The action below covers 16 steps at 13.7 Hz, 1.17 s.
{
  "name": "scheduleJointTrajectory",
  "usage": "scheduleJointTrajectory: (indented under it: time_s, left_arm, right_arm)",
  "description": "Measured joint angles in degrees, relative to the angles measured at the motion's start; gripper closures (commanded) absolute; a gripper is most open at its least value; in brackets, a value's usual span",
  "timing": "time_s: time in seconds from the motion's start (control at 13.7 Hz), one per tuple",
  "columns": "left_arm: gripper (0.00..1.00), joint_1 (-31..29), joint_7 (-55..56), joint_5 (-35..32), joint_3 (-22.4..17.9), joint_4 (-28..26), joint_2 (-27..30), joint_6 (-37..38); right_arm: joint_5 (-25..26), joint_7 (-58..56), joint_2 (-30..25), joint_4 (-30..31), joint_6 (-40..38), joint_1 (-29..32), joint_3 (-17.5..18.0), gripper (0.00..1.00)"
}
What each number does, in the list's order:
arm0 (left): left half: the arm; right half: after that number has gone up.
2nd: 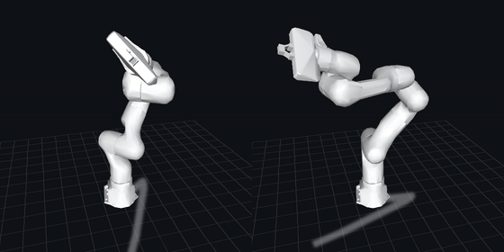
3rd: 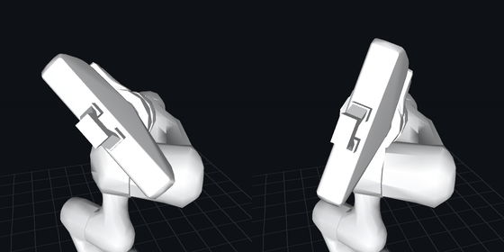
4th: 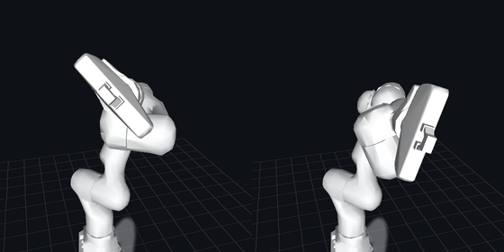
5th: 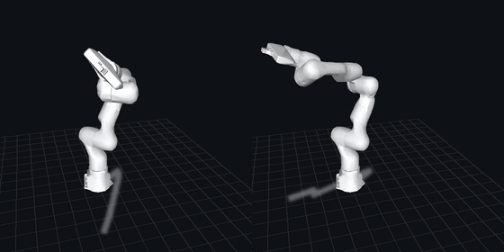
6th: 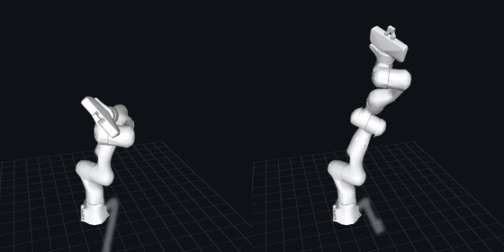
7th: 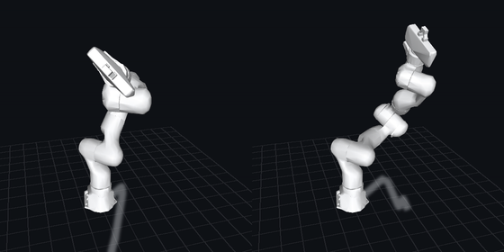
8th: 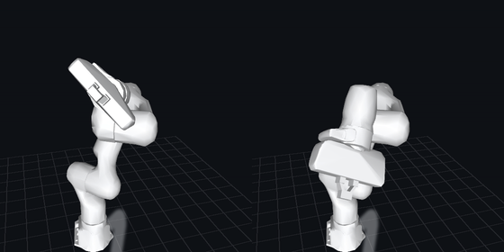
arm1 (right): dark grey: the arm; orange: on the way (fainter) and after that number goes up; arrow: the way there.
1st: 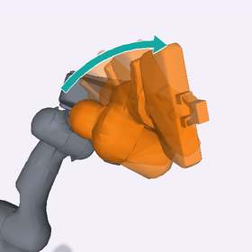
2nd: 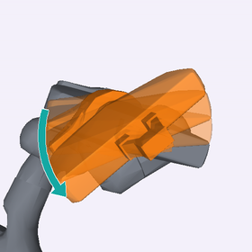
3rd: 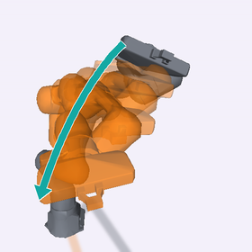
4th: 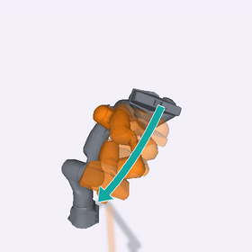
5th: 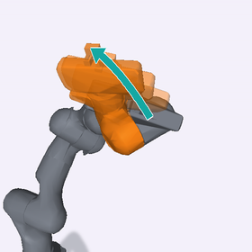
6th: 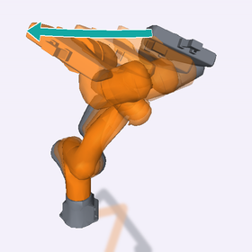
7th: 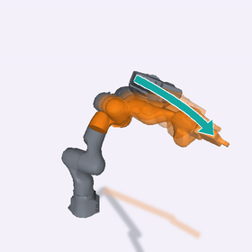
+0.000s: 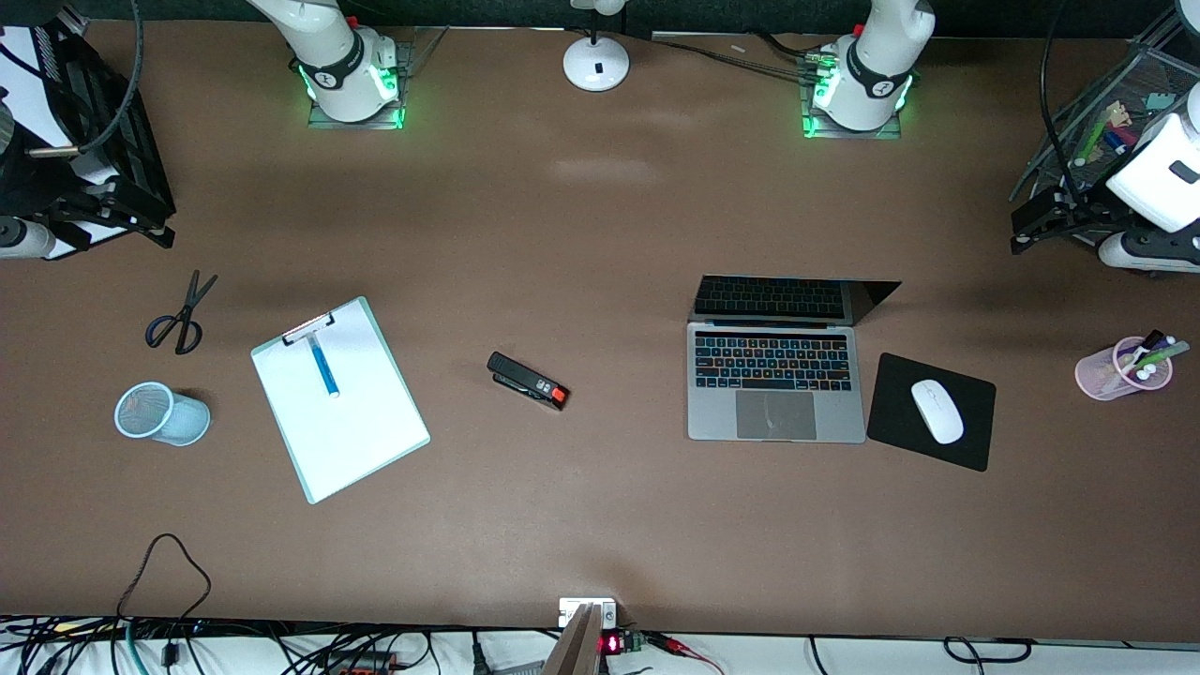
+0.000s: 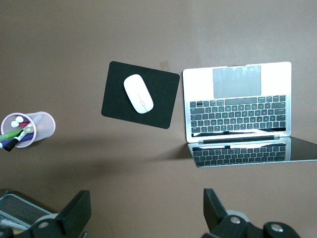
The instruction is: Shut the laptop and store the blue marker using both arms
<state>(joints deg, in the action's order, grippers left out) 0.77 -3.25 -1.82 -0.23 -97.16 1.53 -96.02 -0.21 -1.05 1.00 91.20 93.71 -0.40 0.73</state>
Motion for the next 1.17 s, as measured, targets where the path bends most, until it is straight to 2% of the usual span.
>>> scheduleJointTrajectory:
  time_s: [0.73, 1.17]
  left_arm:
    - [0.0, 0.1, 0.0, 0.0, 0.2, 0.0, 0.0, 0.2]
    - [0.0, 0.2, 0.0, 0.0, 0.8, 1.4, 0.0, 6.0]
  right_arm:
    - [0.0, -0.1, 0.4, 0.0, 0.0, 0.0, 0.0, 0.0]
    - [0.0, -4.1, 1.6, 0.0, 0.0, 0.1, -0.1, 0.0]
